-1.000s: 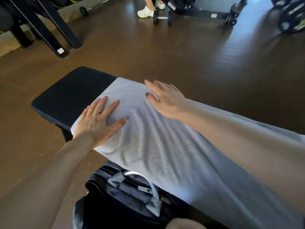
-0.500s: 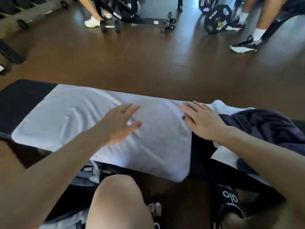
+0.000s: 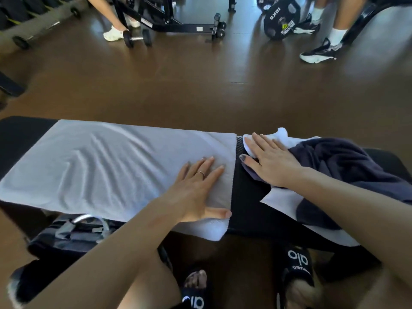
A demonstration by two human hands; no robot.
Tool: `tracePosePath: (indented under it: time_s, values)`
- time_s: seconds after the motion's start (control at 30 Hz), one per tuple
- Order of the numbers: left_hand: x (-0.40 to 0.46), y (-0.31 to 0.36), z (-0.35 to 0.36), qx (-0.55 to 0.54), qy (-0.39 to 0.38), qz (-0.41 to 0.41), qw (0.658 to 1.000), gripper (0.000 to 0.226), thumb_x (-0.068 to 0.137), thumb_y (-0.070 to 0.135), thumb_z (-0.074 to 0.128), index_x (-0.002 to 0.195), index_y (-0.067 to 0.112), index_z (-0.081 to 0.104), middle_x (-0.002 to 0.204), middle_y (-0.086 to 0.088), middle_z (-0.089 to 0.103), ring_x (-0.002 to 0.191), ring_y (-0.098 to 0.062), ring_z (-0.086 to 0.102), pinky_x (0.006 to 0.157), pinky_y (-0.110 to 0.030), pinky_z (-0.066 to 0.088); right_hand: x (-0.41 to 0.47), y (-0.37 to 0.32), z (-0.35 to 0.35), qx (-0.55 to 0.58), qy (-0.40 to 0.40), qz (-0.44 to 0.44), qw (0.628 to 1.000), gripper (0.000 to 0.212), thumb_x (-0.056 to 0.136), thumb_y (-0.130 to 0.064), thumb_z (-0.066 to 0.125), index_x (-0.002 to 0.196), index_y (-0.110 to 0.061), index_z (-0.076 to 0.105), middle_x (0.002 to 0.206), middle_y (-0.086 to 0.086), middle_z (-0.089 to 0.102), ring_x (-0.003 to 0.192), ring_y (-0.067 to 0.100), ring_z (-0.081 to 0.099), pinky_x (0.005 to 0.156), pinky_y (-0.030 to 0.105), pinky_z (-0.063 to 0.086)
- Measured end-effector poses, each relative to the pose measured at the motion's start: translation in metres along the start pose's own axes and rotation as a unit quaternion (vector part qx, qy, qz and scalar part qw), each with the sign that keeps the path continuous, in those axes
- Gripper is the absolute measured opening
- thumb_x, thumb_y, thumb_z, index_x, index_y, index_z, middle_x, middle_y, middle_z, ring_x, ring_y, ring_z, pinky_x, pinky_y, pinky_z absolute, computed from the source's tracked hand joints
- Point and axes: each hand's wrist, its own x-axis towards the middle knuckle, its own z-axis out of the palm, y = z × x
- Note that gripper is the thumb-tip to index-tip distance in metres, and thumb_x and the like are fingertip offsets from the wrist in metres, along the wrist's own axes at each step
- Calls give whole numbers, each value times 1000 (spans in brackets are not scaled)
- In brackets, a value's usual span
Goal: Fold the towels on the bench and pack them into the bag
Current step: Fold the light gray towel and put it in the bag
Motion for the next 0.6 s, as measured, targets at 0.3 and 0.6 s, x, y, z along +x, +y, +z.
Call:
tracePosePath:
  time_s: [0.3,0.6]
  values:
    - [10,16,3,6,19,6,1000,101,84,87,25,159,34,-15,165,-2,-28,150,-18,-31,124,-48,-11,-22,34,1,0,17,113,993,61,105,-45,22,157,-15,20,166,13,16,154,27,12,125,42,10]
    - [19,4,0,-15,48,-37,998,83,96,74,17,160,32,-14,168,-1,-21,153,-16,-24,125,-46,-8,20,-49,2,20,65,-94,993,57,108,-38,28,159,-14,20,167,5,17,154,21,12,124,35,8]
